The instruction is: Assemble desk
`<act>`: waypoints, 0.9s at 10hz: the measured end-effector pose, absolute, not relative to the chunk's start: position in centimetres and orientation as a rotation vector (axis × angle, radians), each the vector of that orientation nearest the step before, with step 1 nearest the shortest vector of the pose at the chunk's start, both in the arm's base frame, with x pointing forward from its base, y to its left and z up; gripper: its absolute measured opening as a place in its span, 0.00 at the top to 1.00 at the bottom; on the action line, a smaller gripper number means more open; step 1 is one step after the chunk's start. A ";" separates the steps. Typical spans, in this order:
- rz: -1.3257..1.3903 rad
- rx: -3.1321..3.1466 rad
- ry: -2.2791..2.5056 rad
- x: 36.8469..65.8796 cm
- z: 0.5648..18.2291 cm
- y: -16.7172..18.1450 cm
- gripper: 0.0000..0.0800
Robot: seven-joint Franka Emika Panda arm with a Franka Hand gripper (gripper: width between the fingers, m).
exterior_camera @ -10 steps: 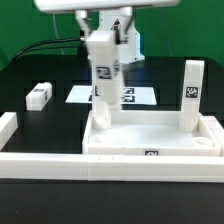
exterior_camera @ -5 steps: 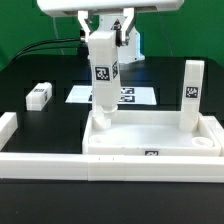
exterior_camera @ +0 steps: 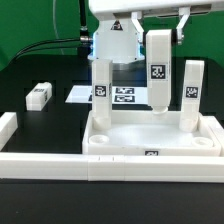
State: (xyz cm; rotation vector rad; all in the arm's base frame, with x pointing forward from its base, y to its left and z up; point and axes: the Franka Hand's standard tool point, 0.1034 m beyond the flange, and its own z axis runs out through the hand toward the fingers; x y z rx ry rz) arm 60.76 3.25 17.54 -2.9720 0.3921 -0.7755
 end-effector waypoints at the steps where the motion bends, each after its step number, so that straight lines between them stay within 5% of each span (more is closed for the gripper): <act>1: -0.775 -2.972 0.389 60.7 17.5 3.4 0.64; 6: -0.728 -3.018 0.109 61.4 15.5 11.1 0.64; 9: -0.732 -3.020 0.108 61.4 15.5 10.8 0.64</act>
Offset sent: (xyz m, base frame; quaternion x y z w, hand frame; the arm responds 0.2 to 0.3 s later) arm 0.0083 0.0495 -0.0120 0.0154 -0.0069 -0.1135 0.9934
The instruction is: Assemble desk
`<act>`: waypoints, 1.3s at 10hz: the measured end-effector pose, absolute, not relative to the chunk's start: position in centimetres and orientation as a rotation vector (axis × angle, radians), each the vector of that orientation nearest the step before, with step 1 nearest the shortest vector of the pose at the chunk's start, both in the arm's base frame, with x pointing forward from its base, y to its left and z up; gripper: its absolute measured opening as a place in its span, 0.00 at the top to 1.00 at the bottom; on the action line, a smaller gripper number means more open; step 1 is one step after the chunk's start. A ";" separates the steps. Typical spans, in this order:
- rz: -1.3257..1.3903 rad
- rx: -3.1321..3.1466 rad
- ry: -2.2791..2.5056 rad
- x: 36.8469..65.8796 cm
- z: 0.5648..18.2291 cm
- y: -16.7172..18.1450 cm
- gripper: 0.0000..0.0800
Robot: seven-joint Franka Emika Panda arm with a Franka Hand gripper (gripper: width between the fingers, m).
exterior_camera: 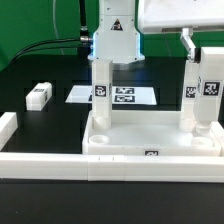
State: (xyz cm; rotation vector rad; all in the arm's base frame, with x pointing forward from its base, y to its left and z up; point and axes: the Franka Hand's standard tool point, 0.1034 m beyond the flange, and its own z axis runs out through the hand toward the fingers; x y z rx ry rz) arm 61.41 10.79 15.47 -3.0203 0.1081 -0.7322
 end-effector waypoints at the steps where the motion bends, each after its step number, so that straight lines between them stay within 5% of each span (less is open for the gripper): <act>1: -0.730 -3.022 0.107 61.4 15.4 10.8 0.64; 4: -0.731 -3.026 0.048 61.2 14.6 12.6 0.64; 13: -0.750 -3.044 0.038 60.5 13.6 10.8 0.64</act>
Offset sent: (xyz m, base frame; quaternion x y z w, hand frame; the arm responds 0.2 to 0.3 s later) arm -0.0007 0.0104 0.0006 -0.0324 0.0149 -0.0366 0.9987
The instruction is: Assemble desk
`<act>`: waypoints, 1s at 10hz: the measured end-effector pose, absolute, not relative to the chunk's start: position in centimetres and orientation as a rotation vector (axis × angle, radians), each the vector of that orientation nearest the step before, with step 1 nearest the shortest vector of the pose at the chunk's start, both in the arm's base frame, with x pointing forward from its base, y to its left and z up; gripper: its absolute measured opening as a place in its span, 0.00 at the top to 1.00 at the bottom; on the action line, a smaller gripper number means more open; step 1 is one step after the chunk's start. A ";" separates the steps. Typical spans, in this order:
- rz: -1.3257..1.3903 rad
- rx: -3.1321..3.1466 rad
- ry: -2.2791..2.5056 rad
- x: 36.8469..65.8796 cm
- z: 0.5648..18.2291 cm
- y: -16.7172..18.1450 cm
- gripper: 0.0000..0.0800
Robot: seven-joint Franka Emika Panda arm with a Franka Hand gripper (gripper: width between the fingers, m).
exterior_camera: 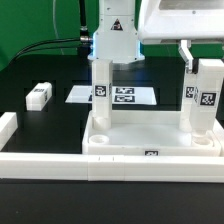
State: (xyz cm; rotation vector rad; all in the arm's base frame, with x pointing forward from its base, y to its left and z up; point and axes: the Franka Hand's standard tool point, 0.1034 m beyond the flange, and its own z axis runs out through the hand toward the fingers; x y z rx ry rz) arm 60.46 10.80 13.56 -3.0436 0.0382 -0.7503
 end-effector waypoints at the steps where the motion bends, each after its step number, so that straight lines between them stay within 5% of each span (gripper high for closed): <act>1: -0.752 -3.044 0.038 60.5 13.5 10.8 0.64; 10: -0.779 -3.044 0.019 60.8 12.7 11.3 0.64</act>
Offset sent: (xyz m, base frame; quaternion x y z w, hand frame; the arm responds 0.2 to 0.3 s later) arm 0.0054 0.0087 -0.0016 0.0009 0.0016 0.0066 1.0000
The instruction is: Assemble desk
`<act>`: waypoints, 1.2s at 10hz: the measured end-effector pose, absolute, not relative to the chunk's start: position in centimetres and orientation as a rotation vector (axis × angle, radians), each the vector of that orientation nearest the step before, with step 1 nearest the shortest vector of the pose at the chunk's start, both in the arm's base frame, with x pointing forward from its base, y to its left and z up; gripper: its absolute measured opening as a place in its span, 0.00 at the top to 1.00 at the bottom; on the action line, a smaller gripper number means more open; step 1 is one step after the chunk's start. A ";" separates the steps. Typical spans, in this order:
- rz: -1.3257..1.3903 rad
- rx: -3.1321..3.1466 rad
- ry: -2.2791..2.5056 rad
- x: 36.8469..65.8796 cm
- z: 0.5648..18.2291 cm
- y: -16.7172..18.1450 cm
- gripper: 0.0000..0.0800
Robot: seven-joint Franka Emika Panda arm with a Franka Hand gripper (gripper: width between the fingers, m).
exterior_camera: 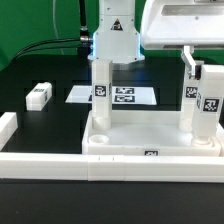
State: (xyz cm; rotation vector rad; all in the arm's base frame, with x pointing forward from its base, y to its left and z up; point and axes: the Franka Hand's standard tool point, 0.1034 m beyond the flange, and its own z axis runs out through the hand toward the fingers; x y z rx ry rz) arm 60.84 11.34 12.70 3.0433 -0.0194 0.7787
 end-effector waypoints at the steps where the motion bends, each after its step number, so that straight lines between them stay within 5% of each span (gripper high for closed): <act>1: 0.783 3.040 -0.017 60.7 12.4 11.4 0.64; 8: 0.769 3.045 -0.014 60.3 11.7 11.7 0.64; 9: 0.768 3.044 -0.014 60.3 11.7 11.7 0.34; 12: 0.743 3.063 -0.024 60.4 13.2 11.5 0.19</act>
Offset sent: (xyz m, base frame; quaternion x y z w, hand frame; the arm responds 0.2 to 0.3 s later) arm -0.0086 0.0129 -0.0090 0.0147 -0.0062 0.0369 0.9992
